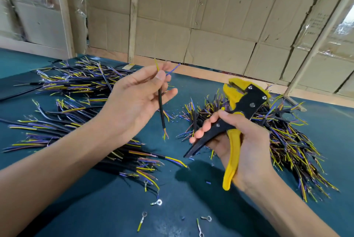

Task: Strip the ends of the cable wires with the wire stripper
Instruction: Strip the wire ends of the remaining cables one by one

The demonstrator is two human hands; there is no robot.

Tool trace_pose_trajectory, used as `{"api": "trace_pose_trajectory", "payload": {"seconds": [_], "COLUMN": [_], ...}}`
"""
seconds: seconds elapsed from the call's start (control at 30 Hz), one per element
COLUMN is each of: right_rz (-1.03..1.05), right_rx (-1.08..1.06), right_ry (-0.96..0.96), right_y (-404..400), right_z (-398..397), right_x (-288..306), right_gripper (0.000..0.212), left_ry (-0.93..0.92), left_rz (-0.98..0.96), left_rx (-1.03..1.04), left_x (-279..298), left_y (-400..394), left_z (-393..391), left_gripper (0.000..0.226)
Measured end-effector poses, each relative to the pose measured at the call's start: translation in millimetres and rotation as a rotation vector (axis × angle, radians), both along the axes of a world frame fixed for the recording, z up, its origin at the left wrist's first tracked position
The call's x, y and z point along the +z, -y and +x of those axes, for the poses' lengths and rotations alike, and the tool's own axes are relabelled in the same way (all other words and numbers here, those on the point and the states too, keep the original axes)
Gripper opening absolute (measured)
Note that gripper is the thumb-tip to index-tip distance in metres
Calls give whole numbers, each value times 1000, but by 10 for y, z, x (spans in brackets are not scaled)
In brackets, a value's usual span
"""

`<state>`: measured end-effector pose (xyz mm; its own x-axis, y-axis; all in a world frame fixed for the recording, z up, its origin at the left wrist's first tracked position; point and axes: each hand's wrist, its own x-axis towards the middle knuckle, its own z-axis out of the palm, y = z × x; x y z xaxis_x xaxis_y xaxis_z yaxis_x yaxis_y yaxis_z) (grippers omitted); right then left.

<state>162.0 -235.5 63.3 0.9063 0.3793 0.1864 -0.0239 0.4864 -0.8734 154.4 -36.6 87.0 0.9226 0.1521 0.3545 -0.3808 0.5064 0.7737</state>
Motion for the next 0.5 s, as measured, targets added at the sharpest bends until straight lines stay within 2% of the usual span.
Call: {"api": "trace_pose_trajectory", "payload": {"seconds": [0.1,0.23,0.3,0.4,0.5], "right_rz": [-142,-311,-328,-268,-138], "right_rx": [-102,-70,-2,108,185], "right_ry": [56,135,128,80,-86], "right_y": [2,-46,-64,-91,-75], "right_z": [-8,-92,-129,-171,-159], "right_x": [-15,-15,-21,7,63], "right_gripper": [13,9,8,5,16], "left_ry": [-84,-73,-57,-49,-48], "left_rz": [-271,-481,-498,-420,-301], "left_rx": [-115,-145,-164,-194,-164], "left_x": [42,47,29,-17,-66], "left_y": [-25,6,11,63,122], "left_z": [14,13,8,11,39], "left_gripper": [19,21,20,11,9]}}
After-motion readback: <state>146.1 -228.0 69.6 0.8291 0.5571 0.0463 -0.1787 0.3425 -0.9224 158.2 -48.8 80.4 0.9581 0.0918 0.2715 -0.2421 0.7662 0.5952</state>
